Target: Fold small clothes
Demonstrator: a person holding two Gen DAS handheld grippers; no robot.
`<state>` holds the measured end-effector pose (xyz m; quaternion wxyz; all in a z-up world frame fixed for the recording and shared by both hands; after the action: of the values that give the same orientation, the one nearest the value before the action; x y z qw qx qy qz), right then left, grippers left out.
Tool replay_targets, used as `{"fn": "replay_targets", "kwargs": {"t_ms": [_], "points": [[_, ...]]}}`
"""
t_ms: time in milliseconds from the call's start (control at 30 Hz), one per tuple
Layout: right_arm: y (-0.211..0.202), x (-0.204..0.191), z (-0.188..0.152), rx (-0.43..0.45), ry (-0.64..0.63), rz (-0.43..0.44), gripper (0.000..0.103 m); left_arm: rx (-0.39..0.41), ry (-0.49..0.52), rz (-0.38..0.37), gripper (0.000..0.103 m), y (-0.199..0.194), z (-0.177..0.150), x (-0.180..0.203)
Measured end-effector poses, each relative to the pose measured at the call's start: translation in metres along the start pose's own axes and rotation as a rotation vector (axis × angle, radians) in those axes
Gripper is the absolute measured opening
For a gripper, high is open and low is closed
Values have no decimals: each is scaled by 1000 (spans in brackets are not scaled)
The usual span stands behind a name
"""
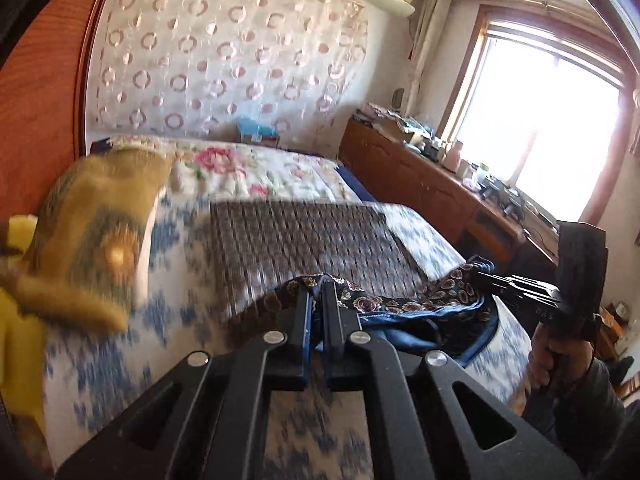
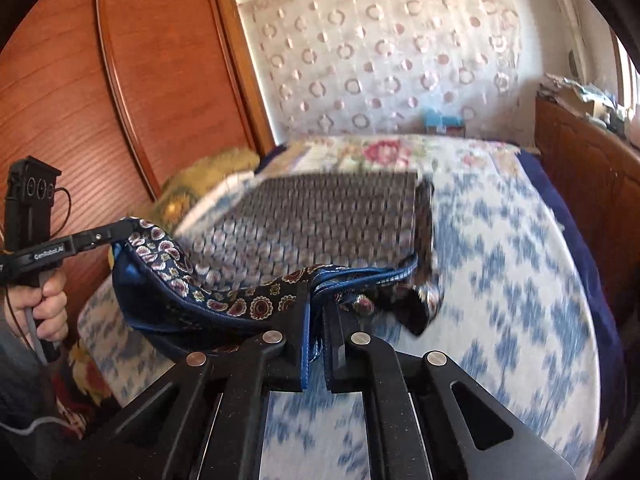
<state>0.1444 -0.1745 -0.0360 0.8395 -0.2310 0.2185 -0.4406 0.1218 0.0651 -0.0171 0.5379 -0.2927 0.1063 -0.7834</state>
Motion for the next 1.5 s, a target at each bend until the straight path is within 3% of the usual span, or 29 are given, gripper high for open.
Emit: {"fn": "replay_targets", "kwargs": {"t_ms": [233,533,833,867,1033,1133,1167,1200,1333,1500], "points": [[29,23,53,29,-9,-13,2,29,-16,36,1,39,46,-23],[104,52,102,-2,-34,-27,2,3,-34,131,1,109,83,-60],[164,78,108,-71,-49,-73,3,-53,-9,201,1,158,87,-73],[166,79,108,-76,-45,-75,8,-56,-5,209,2,160,87,-73],[160,82,110,-23,-68,-113,15,-27,26,221,5,159,84,-68],[148,86,115,14,-61,-141,35,-36,51,226,16,159,85,-67],[145,89,115,22,-58,-141,40,-41,59,225,26,159,86,-66],[141,91,116,30,-60,-145,41,-40,69,227,38,158,86,-65],[134,94,116,47,-89,-155,51,-8,75,243,55,148,88,-65],[134,99,109,20,-97,-102,51,-40,65,249,57,147,82,-71]]}}
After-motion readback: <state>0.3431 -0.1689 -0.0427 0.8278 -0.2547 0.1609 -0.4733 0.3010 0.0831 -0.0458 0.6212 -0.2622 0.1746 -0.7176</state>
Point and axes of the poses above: each gripper's, at about its wrist camera, not at the fingertips, and y roughly the way its jaws point, x to its right, z to its top, the point moved 1 cm from there along y, roughly the way its jaws point, and after that the axes turned 2 degrees about -z, right-handed, at the moved point
